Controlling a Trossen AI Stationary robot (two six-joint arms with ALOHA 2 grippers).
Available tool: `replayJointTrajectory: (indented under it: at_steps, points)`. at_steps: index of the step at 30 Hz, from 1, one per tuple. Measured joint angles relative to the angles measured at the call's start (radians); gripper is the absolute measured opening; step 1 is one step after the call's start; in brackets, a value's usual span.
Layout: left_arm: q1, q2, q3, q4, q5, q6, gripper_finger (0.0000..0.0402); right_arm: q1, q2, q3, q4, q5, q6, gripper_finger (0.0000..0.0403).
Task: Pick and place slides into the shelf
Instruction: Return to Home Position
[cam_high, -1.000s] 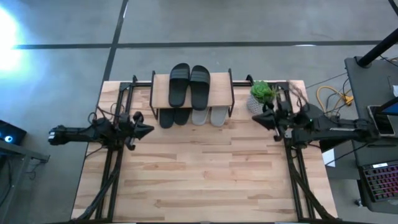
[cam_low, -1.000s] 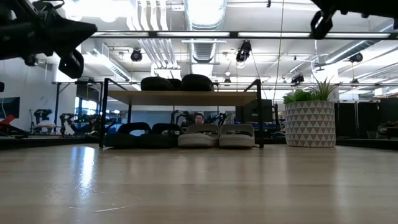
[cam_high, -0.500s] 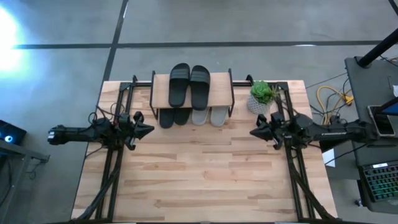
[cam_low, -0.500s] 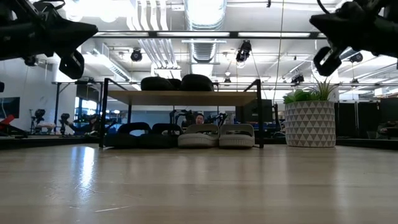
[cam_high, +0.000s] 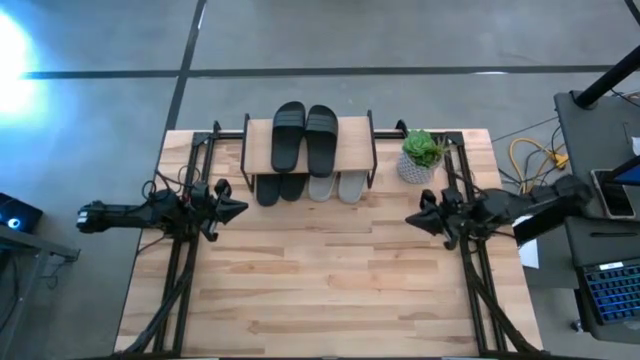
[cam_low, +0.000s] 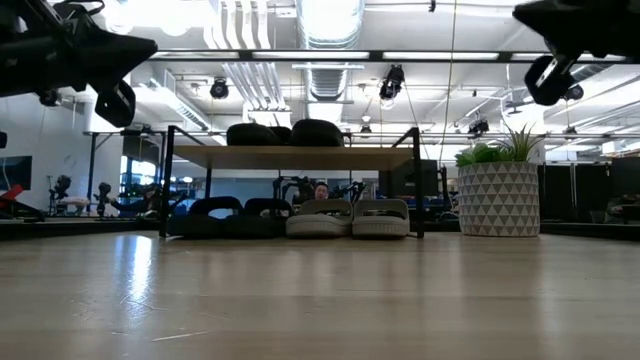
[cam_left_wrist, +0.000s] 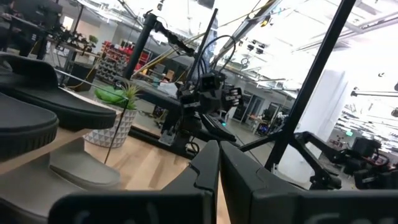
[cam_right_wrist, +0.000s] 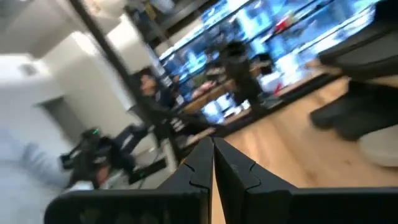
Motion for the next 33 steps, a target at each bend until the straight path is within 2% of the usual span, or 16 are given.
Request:
replayJointTrajectory:
  at_steps: [3, 6, 13, 19, 28, 33]
  points:
    - [0.0, -0.001, 0.0, 0.001, 0.0, 0.0, 0.0, 0.05, -0.043, -0.033, 0.018, 0.117, -0.042, 0.0008]
    - [0.0, -0.002, 0.0, 0.001, 0.0, 0.0, 0.0, 0.051, -0.099, -0.062, 0.077, 0.116, -0.097, 0.0008]
    - [0.0, -0.001, 0.0, 0.001, 0.0, 0.0, 0.0, -0.006, -0.177, -0.143, 0.139, 0.081, -0.076, 0.0008]
    - [0.0, -0.001, -0.001, 0.003, 0.0, 0.0, 0.0, -0.105, -0.15, -0.145, 0.162, 0.002, -0.077, 0.0008]
    - [0.001, 0.0, -0.001, 0.002, 0.0, 0.0, 0.0, -0.308, -0.135, -0.145, 0.172, -0.229, -0.053, 0.0008]
    - [0.001, 0.0, -0.001, 0.003, 0.001, 0.0, 0.0, -0.337, -0.135, -0.145, 0.154, -0.287, -0.068, 0.0008]
